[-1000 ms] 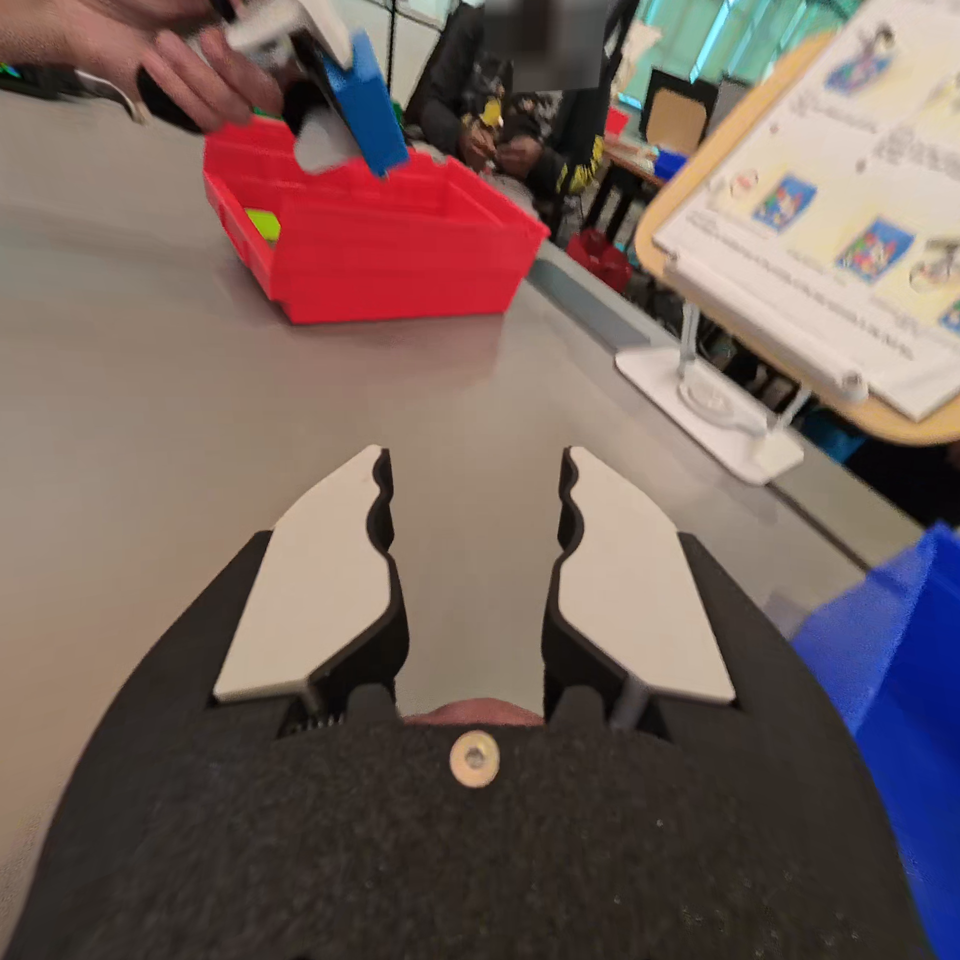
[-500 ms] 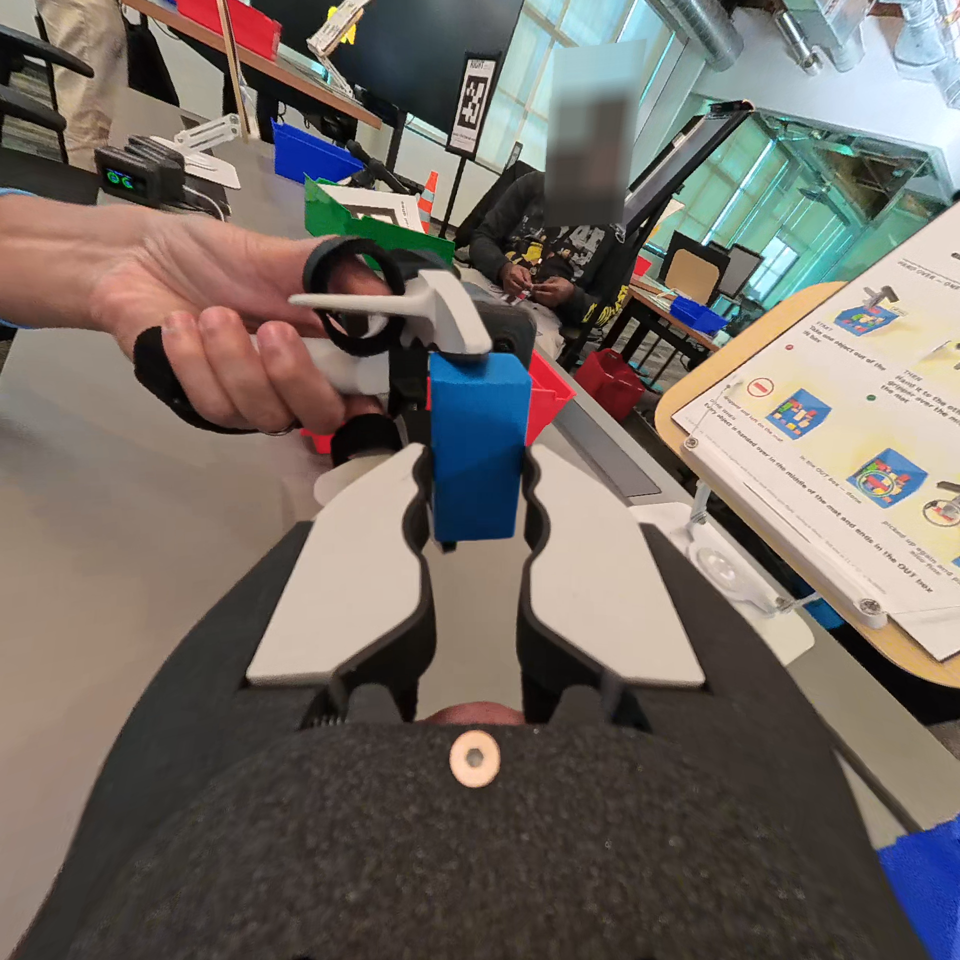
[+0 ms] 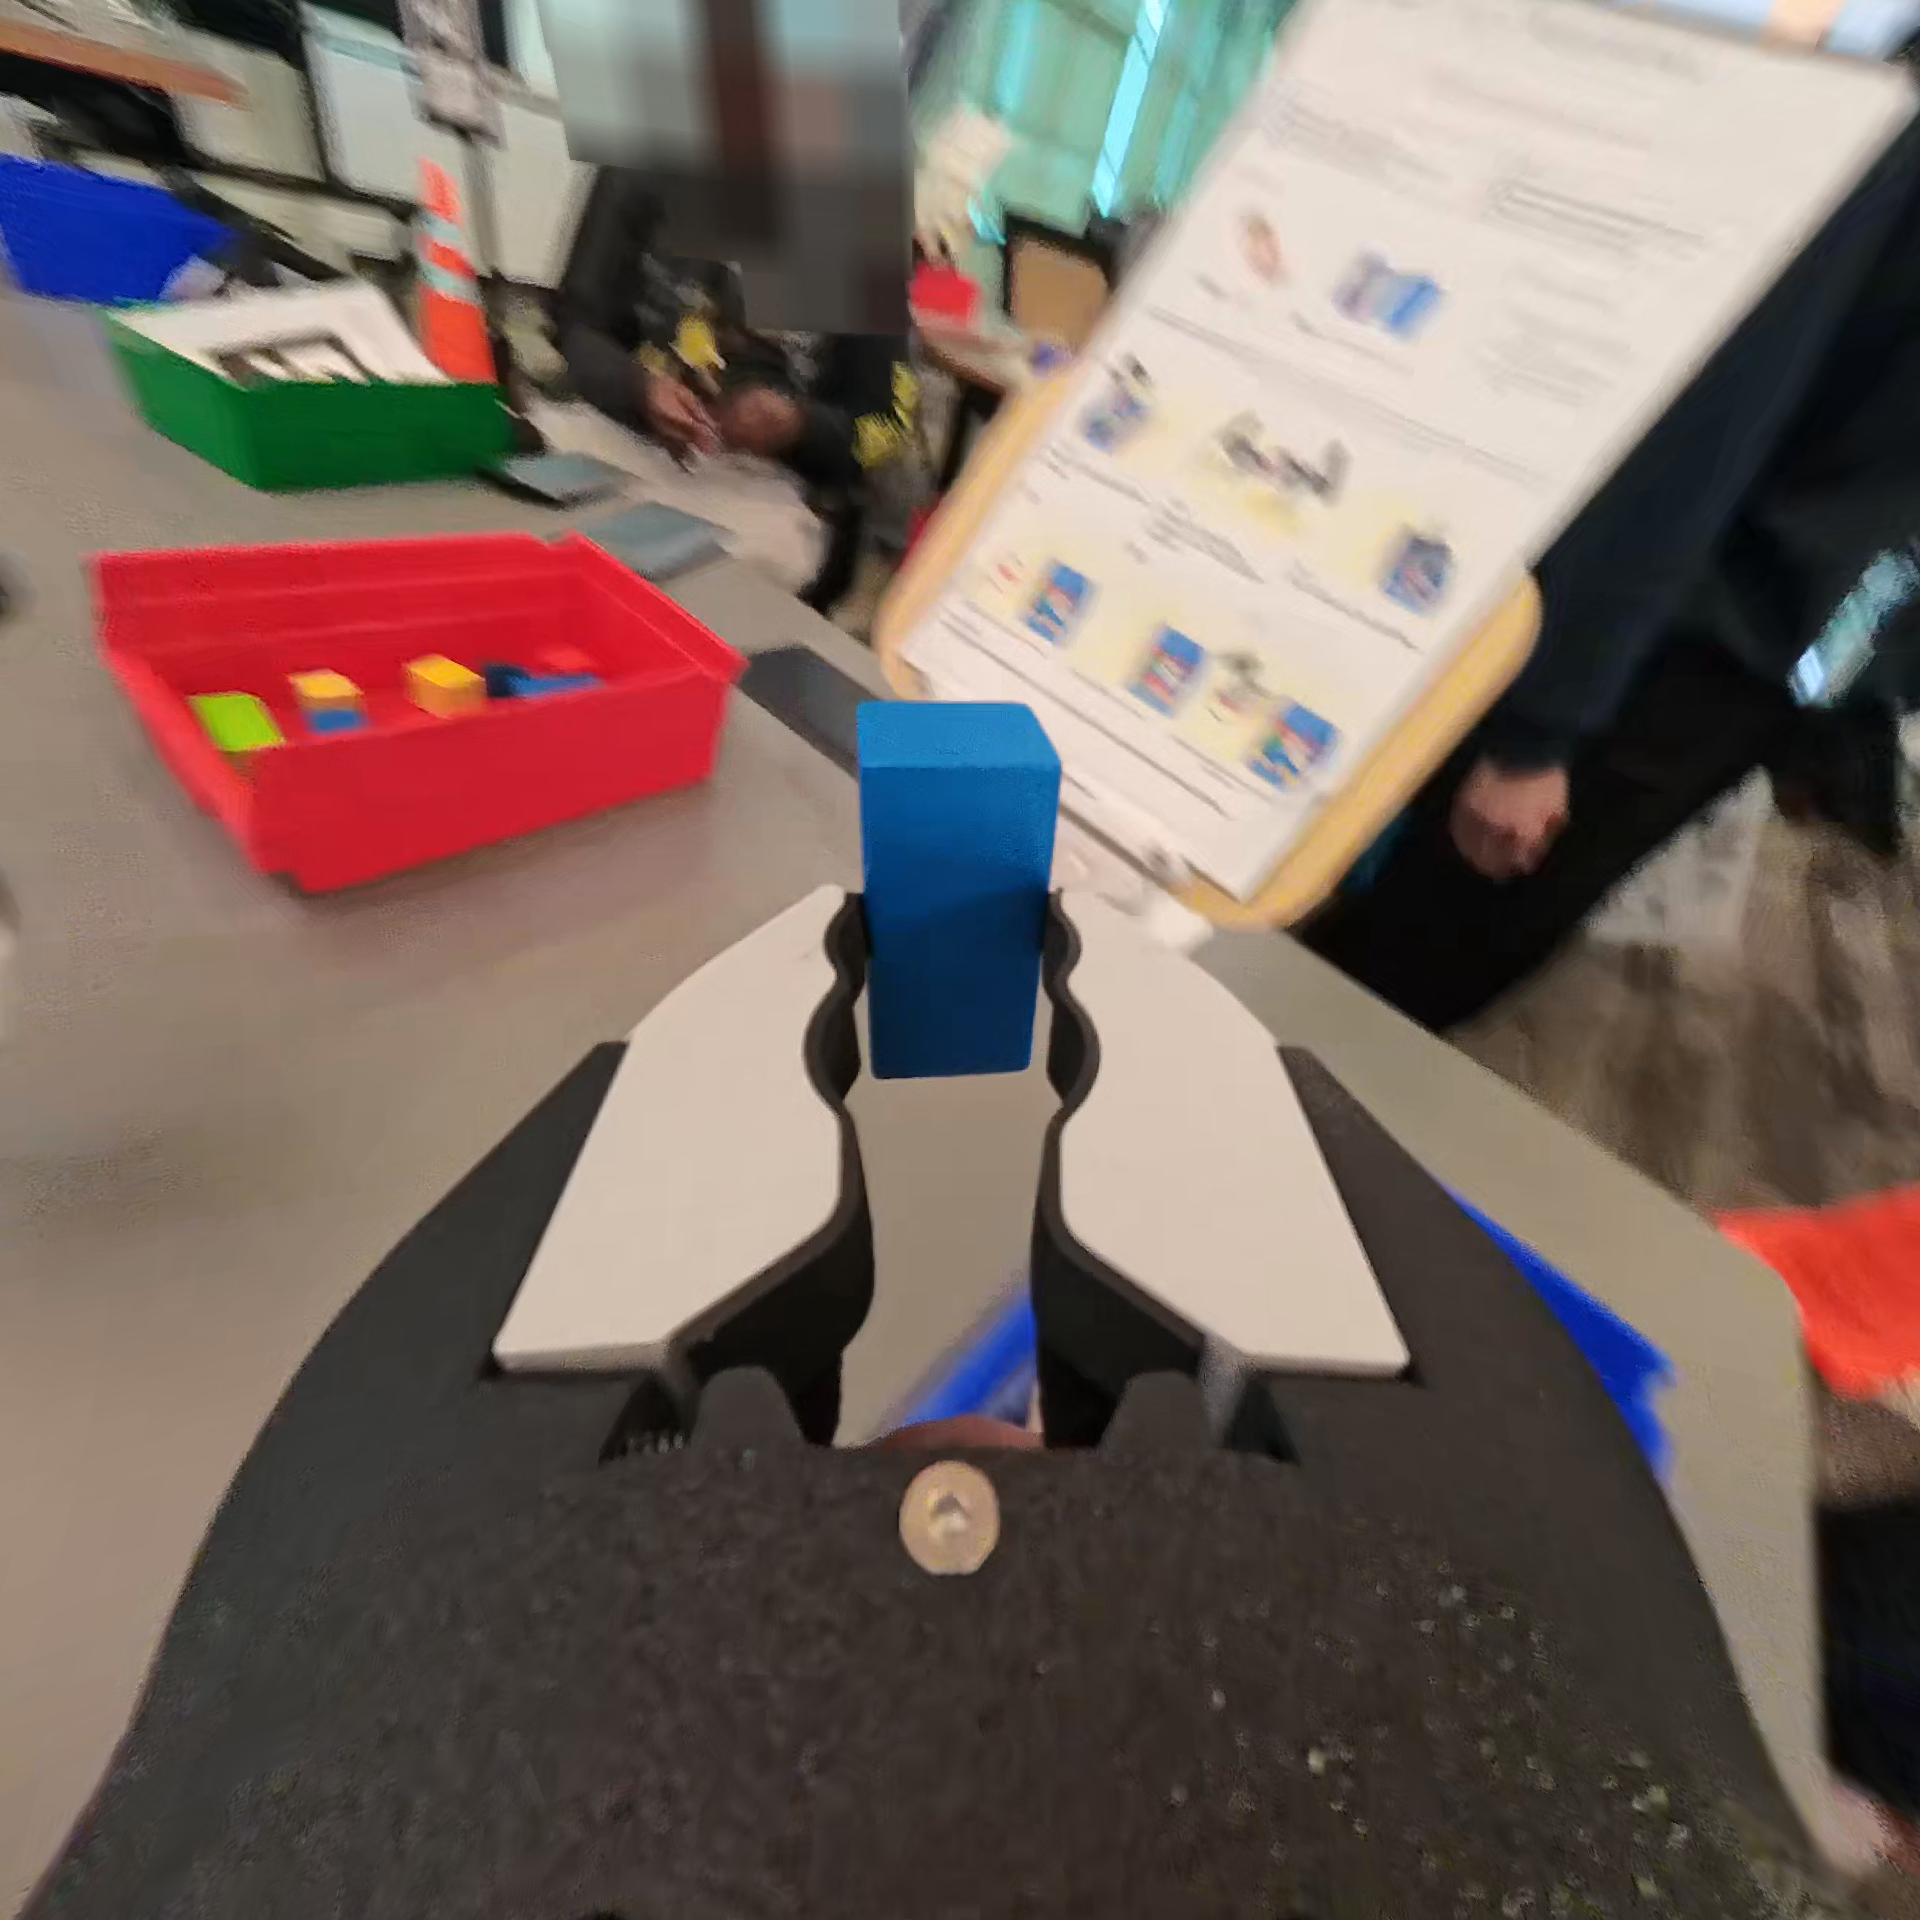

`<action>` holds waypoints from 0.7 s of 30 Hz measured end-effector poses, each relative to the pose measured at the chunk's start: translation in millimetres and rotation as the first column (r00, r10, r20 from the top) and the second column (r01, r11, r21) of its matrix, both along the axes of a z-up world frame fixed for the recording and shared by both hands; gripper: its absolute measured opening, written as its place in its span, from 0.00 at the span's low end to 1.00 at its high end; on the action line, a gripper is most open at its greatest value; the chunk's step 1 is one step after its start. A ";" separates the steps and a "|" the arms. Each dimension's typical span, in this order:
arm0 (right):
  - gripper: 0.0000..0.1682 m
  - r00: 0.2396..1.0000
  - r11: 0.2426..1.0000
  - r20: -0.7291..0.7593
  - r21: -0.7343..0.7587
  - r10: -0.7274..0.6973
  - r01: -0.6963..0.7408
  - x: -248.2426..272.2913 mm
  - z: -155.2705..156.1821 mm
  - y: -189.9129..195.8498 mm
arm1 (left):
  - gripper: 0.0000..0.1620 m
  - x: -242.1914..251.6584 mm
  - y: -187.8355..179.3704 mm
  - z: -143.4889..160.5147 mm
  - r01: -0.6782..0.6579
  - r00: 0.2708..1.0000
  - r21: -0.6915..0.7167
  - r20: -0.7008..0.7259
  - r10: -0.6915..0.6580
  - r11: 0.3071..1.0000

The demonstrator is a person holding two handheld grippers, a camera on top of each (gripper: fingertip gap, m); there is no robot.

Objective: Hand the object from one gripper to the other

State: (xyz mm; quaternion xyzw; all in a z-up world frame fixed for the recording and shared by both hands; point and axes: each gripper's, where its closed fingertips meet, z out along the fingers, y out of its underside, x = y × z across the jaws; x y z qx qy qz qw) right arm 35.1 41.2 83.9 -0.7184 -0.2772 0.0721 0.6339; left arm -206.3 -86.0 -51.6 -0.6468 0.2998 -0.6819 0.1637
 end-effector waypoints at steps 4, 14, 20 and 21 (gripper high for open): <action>0.19 0.969 0.929 0.124 -0.280 -0.214 0.241 92.1 -41.2 26.1 | 0.37 -15.9 -3.4 -47.5 -0.119 0.984 0.085 -0.119 0.129 0.989; 0.20 0.795 0.129 0.370 -0.867 -0.480 0.481 189.1 -229.4 3.4 | 0.37 -14.7 -1.4 -56.7 -0.099 0.983 0.066 -0.151 0.108 0.993; 0.20 0.690 -0.054 0.427 -0.869 -0.584 0.491 192.9 -260.6 -3.9 | 0.37 -19.7 6.4 -52.7 -0.120 0.979 0.096 -0.156 0.134 0.988; 0.20 0.687 -0.074 0.438 -0.868 -0.580 0.491 191.6 -263.2 -6.7 | 0.37 -20.5 7.5 -52.8 -0.124 0.978 0.091 -0.156 0.137 0.988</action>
